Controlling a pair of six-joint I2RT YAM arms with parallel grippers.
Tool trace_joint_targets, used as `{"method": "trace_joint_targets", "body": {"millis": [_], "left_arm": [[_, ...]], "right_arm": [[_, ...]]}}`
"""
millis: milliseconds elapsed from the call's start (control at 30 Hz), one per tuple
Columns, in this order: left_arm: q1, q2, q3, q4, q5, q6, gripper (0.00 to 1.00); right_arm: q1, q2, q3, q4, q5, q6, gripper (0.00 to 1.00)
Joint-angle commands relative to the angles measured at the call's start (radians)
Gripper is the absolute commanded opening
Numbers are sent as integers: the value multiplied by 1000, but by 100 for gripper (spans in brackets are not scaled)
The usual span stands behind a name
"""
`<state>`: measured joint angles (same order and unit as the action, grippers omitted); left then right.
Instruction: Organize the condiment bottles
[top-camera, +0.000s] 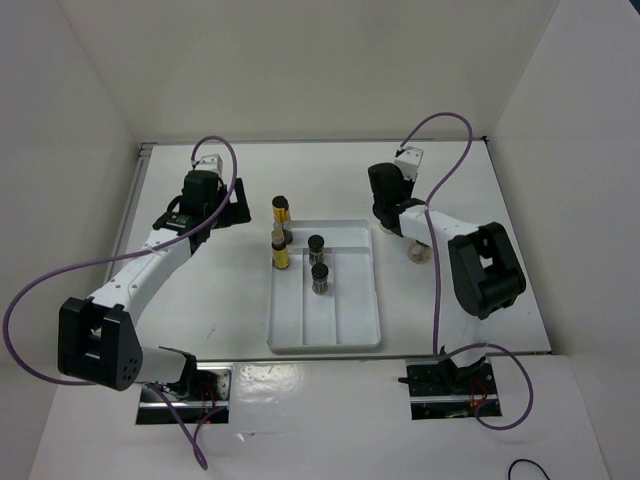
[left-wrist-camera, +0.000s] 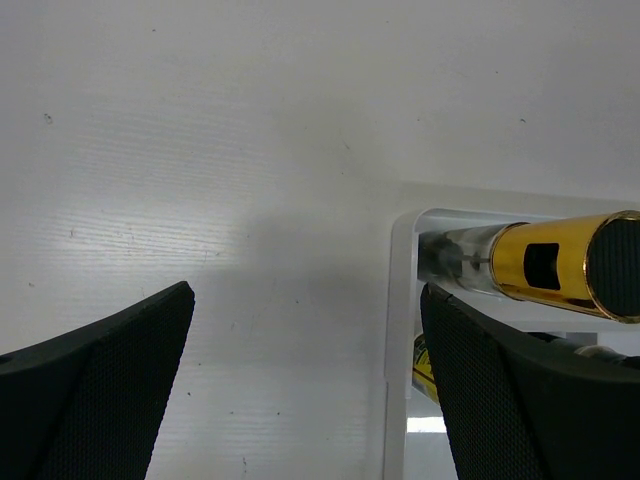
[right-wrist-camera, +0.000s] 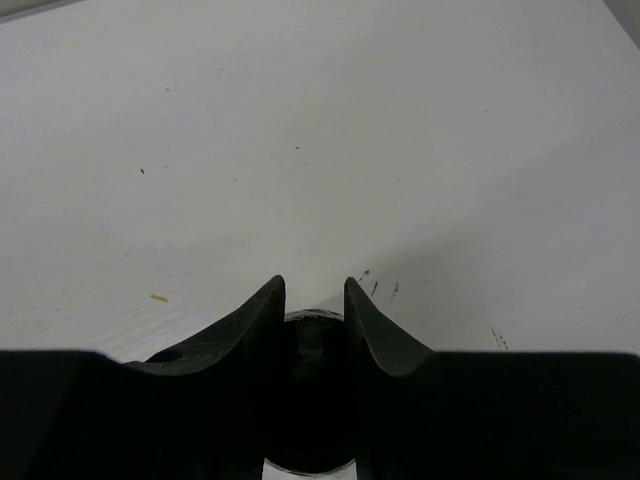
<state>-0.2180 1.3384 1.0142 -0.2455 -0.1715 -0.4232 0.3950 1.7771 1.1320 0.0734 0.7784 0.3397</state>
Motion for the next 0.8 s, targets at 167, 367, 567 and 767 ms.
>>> {"method": "trace_joint_targets", "body": {"millis": [167,367,567,767], "left_arm": [[6,7,23,29,-5,-5,100],[6,-12,23,29,-5,-5,100],[6,-33,23,29,-5,-5,100],[6,-53,14,29,4,-5,100]], "right_arm": [[-4,4,17,-50,42,47,0],[-4,-125,-1,-75,22,41,0],[-4,-156,17,-107,-10,6,0],[-4,-146,28,-130,-19,5,0]]}}
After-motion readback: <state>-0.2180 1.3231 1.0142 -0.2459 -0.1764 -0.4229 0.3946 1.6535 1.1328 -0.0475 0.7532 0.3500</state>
